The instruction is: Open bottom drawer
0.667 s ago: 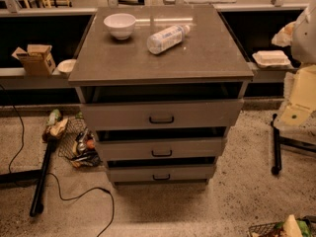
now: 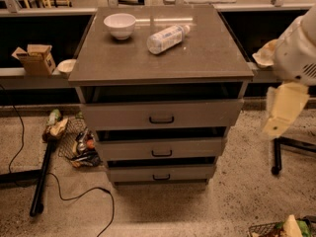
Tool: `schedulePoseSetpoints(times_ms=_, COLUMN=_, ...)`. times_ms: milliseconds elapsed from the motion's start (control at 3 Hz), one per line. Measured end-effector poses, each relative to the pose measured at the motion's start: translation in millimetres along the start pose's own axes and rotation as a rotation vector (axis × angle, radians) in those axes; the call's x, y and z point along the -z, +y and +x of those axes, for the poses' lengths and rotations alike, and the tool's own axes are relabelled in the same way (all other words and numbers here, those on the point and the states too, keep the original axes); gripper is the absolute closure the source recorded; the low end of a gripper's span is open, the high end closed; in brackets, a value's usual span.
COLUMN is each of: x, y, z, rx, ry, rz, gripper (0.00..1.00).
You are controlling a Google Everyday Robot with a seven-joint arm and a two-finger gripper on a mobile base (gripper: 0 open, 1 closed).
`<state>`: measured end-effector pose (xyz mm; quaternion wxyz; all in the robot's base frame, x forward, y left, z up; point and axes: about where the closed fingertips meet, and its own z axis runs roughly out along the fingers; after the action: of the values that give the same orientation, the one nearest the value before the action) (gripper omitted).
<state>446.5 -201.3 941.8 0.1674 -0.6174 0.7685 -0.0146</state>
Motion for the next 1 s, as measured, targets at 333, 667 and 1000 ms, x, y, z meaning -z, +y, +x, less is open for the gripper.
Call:
schedulePoseSetpoints(times_ms=333, x=-88, y=12, z=-16, rx=0.018, ry=-0.099, rz=-0.075, gripper=0.0)
schedulePoseSetpoints(times_ms=667, x=-88, y=13, z=-16, rx=0.018, ry=-0.098, rz=-0.077, gripper=0.0)
schedulePoseSetpoints(times_ms=1000, x=-119, y=25, z=-15, rx=0.063, ry=-0.043, rz=-0.106, gripper=0.0)
